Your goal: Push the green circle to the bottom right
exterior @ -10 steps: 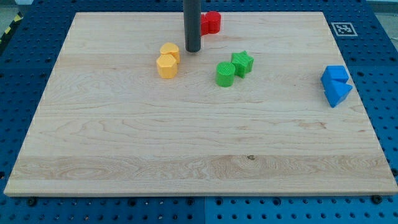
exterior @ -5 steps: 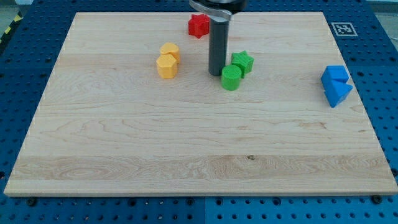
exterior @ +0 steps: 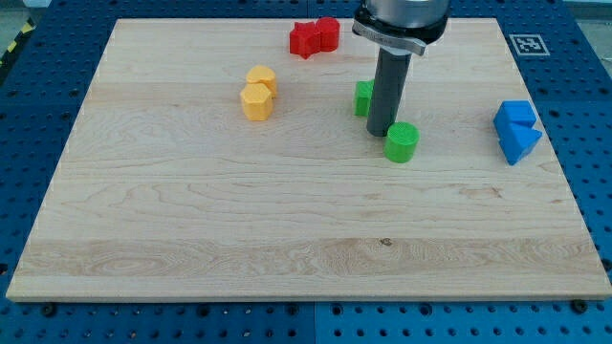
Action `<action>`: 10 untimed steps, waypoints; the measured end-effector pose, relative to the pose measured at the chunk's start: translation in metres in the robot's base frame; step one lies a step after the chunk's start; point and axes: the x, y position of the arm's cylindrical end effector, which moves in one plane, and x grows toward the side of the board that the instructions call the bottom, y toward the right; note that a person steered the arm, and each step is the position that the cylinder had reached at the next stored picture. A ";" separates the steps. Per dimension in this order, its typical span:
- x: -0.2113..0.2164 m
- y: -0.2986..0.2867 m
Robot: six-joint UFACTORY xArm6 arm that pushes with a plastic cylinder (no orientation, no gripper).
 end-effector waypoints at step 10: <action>0.032 0.022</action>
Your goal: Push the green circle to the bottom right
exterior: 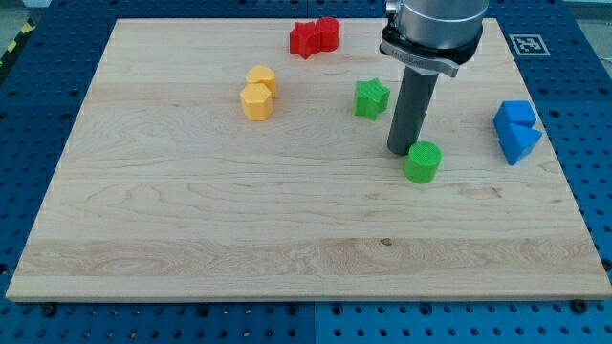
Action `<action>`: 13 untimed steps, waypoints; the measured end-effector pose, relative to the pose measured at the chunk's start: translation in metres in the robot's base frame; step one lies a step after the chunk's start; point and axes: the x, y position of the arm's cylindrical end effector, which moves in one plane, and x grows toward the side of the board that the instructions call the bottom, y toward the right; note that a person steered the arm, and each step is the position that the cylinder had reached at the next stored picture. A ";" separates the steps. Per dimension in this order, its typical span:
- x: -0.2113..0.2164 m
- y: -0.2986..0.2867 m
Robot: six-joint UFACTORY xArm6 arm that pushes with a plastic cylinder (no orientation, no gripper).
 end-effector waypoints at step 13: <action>0.086 0.050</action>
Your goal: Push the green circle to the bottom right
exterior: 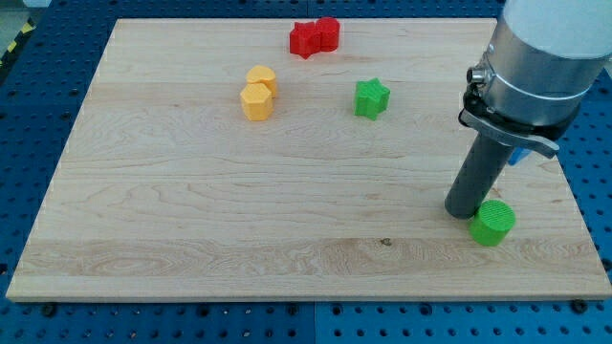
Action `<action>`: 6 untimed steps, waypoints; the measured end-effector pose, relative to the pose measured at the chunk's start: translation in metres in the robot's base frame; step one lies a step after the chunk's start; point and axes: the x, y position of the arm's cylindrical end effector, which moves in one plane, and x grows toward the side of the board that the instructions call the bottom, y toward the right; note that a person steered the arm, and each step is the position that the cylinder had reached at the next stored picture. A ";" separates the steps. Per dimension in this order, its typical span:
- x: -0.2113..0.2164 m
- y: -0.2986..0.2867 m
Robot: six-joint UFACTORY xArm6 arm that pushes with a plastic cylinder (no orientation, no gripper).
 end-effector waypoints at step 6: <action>0.016 0.029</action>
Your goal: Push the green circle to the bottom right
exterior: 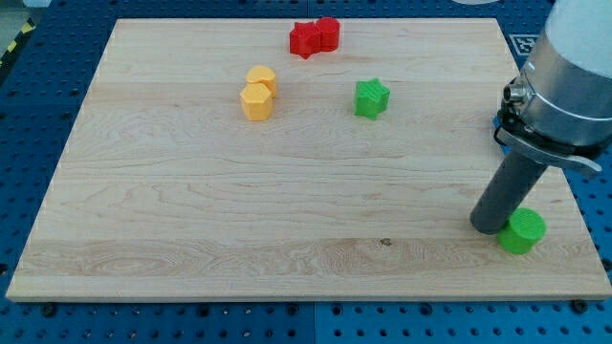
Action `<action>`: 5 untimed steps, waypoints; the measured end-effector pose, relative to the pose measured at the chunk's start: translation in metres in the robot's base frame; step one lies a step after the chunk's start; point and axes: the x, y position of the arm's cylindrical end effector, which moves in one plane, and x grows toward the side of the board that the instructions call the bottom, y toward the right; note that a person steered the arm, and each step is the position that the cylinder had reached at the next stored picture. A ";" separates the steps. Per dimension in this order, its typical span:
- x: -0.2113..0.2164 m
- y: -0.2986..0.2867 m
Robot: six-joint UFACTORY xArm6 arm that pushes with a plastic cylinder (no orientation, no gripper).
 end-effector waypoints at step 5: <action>-0.012 0.047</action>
